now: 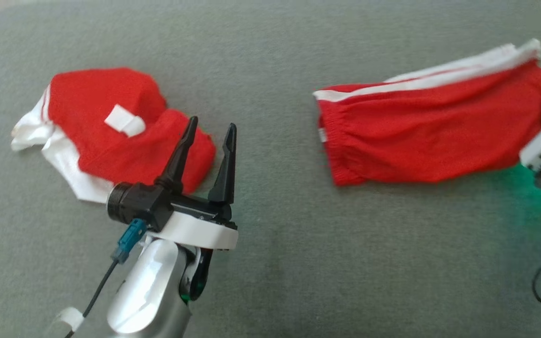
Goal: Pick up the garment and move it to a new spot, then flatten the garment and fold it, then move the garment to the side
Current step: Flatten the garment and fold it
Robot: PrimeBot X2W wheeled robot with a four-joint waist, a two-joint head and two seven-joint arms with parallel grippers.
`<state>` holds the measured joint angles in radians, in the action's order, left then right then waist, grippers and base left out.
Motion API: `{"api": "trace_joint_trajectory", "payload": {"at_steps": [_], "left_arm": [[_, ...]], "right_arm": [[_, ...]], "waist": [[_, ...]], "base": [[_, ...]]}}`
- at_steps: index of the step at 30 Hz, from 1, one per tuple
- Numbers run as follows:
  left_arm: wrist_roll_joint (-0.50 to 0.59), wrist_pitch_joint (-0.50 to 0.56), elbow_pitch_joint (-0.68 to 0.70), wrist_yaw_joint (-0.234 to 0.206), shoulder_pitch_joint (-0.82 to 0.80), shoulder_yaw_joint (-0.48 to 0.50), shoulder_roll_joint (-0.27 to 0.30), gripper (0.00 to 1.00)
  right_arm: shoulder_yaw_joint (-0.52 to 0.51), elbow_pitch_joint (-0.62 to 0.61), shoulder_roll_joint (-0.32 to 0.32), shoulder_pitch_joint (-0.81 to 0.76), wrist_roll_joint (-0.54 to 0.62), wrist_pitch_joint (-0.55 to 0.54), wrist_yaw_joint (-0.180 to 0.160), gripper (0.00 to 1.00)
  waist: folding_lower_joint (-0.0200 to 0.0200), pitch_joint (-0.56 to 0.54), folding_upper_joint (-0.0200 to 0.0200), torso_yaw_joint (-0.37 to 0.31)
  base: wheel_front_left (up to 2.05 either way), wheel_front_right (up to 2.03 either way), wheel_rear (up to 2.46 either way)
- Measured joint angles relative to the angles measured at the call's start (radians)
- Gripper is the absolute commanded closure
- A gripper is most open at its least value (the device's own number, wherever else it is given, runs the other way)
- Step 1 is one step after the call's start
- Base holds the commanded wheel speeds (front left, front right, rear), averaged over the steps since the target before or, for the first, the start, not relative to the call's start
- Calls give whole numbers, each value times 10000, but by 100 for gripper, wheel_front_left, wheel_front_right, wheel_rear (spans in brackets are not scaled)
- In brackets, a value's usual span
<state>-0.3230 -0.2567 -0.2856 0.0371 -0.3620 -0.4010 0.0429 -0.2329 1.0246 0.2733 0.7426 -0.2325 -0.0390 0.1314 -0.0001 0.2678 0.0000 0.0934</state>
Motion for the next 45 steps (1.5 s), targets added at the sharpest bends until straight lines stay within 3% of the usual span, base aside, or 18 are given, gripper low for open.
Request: {"api": "trace_joint_trajectory", "payload": {"at_steps": [9,21,33,45], "left_arm": [[123,0,148,75,32,-230,0,0],[255,0,-59,163,103,-184,2,0],[263,2,-192,169,796,-125,4,0],[265,2,-320,163,1151,-109,8,0]], "right_arm": [[-706,-104,219,-601,-138,500,0,100],[-360,-153,-416,-546,-251,1166,0,100],[1824,-1515,-1124,-852,-1632,1421,0,100],[4128,-2370,-1388,-1512,-2847,1400,0,100]], "waist": [[0,-178,0,-423],[1,-402,0,-351],[-1,-1445,0,-37],[0,-1812,0,544]], "base": [[0,0,0],[0,0,0],[0,0,0],[0,0,0]]}}
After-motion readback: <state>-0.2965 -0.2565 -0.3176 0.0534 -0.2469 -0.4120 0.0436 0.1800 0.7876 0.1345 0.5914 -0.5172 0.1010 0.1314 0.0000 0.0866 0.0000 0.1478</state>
